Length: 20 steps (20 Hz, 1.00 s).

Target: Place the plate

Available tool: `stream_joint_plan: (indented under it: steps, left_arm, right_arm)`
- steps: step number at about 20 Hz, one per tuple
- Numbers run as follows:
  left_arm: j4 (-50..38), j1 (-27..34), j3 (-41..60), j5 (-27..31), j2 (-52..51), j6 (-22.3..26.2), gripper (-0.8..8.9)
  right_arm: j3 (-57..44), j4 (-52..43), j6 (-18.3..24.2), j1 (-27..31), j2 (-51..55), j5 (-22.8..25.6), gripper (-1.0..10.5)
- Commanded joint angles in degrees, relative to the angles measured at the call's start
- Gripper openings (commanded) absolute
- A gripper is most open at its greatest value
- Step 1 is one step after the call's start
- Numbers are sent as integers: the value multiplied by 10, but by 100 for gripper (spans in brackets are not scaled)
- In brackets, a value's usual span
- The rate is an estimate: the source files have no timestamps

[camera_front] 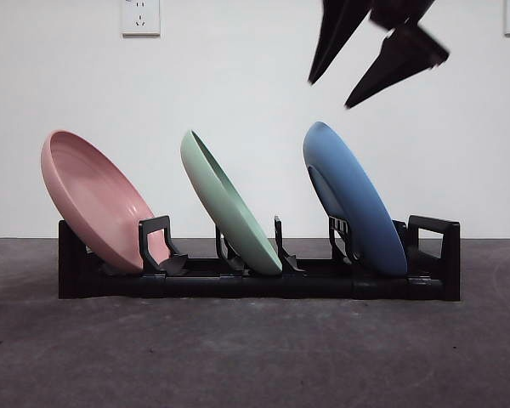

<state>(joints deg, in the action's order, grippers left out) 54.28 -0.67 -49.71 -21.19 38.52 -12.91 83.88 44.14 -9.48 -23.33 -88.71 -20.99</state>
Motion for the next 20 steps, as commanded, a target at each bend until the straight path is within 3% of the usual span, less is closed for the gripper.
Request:
stream_joint_plan:
  steps: [1, 7, 11, 16, 20]
  left_arm:
    - [-4, -2, -12, -4, 2, 0, 338]
    - [-5, -2, -12, -4, 2, 0, 338]
    - [-6, -2, -12, -4, 2, 0, 338]
    - [-12, -2, -12, -4, 2, 0, 338]
    - [-19, -2, -12, -4, 2, -2, 338]
  right_arm:
    - [14, -16, -9, -9, -26, 0, 261]
    - [14, -29, -7, -18, -63, 2, 149]
    - [14, -40, -8, -18, -64, 1, 11]
    - [28, -18, -9, -18, -55, -20, 11]
    - [106, 62, 0, -18, -46, -37, 11]
